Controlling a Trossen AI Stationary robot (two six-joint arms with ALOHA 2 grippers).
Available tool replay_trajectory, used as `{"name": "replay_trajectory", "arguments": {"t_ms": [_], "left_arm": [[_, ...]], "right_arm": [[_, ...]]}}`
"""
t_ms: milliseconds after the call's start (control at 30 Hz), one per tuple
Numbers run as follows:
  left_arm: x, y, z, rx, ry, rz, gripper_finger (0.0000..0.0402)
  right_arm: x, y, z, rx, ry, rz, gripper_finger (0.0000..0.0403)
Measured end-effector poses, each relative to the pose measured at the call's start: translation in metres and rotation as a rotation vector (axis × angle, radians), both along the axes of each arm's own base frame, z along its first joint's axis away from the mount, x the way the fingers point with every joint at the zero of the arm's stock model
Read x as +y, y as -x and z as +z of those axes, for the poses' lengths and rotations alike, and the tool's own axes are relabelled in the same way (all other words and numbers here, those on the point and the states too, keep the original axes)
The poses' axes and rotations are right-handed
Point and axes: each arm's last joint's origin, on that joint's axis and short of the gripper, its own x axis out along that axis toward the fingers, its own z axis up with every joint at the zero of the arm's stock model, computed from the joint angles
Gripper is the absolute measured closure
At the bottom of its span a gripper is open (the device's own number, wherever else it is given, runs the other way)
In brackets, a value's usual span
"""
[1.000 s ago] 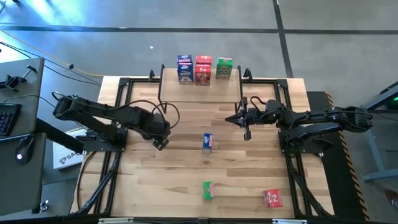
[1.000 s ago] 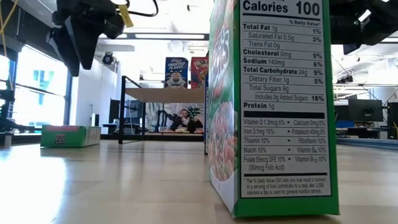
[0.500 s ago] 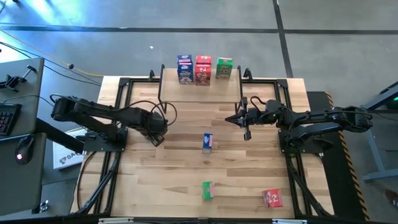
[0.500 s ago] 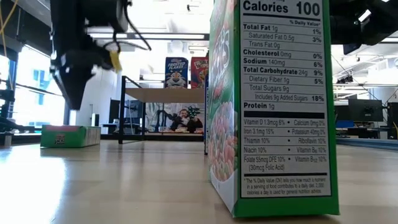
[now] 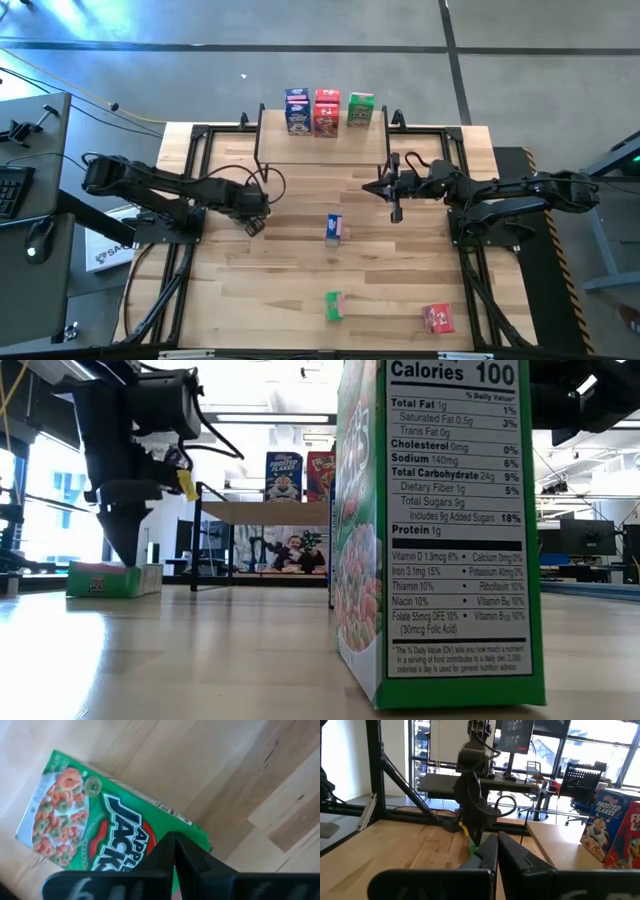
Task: Stack cereal on shelf
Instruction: Put the top green cereal box aligned with the other green cereal box on the shelf
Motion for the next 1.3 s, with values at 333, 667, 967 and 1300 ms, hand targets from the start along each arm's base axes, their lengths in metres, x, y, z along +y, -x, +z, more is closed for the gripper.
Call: {"name": "replay_trajectory", "arguments": {"t_ms": [333,667,967,1300], "left_arm": [[-0.015,-0.035,0.024,-0.296,0.021,-0.166,0.0397],[-0.025,-0.017,0.038,-0.178,-0.104,-0.177,0.0396],[-0.026,-0.007,-0.002,-0.231,0.009,-0.117,0.0396],[-0.038,-0.034,0.028,-0.497,0.016,-0.368,0.0397]], "right_arm": [[0.0,0.0,0.002,-0.025,-0.002,0.0,0.0402],[0.0,0.0,0.004,-0.038,-0.02,0.002,0.0402],[0.007,-0.002,0.006,-0.038,0.004,-0.01,0.0402],[0.022,-0.029,0.025,0.028,0.019,0.0,0.0402]]}}
